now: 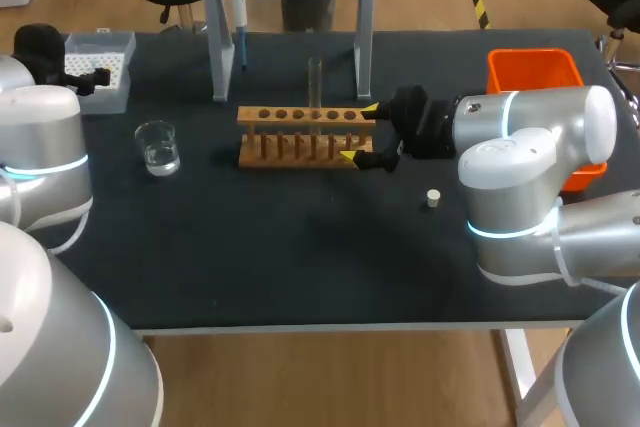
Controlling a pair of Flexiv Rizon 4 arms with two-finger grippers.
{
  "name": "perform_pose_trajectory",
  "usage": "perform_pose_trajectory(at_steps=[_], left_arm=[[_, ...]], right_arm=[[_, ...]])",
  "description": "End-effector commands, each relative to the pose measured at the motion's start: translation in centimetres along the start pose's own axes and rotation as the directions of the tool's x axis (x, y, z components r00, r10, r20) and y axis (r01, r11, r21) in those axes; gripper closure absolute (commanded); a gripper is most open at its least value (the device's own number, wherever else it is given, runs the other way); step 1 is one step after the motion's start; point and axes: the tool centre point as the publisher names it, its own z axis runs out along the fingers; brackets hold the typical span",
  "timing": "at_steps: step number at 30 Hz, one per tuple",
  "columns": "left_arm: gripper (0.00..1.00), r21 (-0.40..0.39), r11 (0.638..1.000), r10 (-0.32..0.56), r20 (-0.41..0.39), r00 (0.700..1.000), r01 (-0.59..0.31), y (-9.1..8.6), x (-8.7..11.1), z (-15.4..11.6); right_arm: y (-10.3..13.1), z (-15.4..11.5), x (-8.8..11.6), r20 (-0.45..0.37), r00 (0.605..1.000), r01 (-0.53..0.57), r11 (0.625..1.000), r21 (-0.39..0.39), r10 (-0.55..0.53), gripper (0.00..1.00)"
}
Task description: Invert the test tube, pick up the pipette, mount the tip to pipette, aspirate from beaker and dispense into the tube, eject the tip, return the pipette, and cap with the stopper.
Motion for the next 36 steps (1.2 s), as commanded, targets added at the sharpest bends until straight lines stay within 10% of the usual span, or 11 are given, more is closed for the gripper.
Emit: perform_pose_trajectory(at_steps=[1, 36], left_arm=[[0.00, -0.002, 1.000, 0.001, 0.001, 1.000, -0.001, 0.0, 0.0, 0.0], [0.00, 0.013, 1.000, 0.005, -0.009, 1.000, -0.005, 0.1, 0.0, 1.4]], right_arm=[[0.0, 0.0, -0.1, -0.003, 1.000, 0.000, 1.000, 0.002, 0.000, 0.00], [0.0, 0.0, -0.1, -0.003, 1.000, 0.000, 1.000, 0.002, 0.000, 0.00]])
